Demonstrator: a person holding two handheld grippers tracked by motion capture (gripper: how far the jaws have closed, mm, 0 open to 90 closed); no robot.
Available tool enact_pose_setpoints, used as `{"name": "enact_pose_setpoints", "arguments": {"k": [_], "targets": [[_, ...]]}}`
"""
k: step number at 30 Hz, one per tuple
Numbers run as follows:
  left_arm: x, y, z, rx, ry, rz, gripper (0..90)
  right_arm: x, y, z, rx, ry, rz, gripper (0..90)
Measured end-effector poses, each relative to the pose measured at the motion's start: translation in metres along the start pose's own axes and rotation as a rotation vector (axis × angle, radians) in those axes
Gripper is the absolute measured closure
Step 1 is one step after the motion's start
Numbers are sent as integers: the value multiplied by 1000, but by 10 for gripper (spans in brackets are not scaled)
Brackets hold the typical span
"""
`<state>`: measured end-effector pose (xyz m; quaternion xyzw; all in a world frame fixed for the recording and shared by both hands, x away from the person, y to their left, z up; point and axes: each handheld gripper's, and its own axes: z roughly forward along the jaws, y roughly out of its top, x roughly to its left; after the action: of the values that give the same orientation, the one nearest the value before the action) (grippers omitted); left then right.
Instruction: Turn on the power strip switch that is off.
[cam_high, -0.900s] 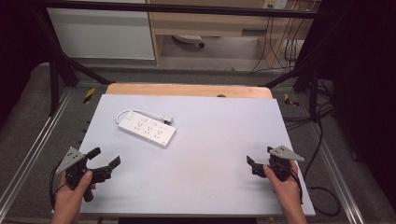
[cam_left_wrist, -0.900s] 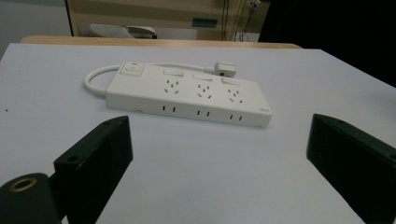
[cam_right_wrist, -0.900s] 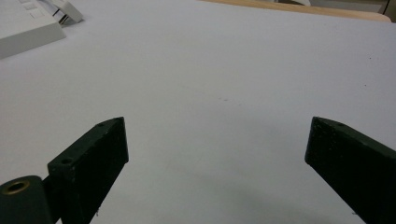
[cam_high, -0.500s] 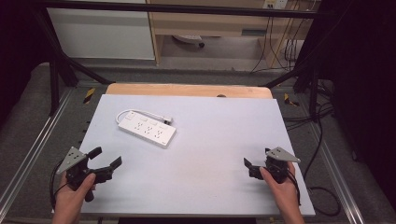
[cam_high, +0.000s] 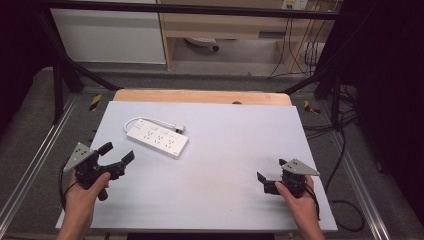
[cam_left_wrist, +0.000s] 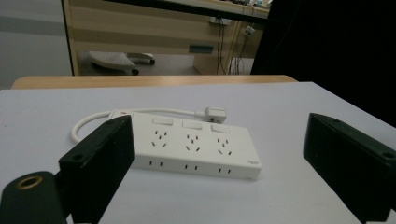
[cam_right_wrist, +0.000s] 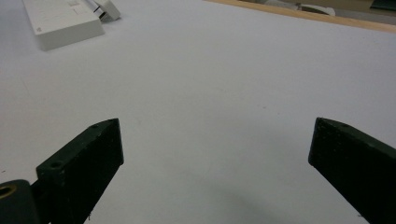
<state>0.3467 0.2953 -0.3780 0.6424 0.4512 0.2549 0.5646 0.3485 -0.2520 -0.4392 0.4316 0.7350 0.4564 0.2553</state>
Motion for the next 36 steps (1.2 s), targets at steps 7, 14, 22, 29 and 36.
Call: {"name": "enact_pose_setpoints", "arguments": {"k": [7,14,22,29,36], "targets": [[-8,11,23,5,-25,18,72,1,1,-1,-7,8,0,33],[-17,17,44,25,-43,44,56,1,1,-2,-11,16,5,31],[-23,22,64,50,-58,70,59,0,2,-3,-17,12,8,31],[-23,24,83,54,-50,70,67,1,2,-4,-20,13,10,29],[-23,25,97,55,-39,76,72,1,2,-2,-18,13,10,32]]}}
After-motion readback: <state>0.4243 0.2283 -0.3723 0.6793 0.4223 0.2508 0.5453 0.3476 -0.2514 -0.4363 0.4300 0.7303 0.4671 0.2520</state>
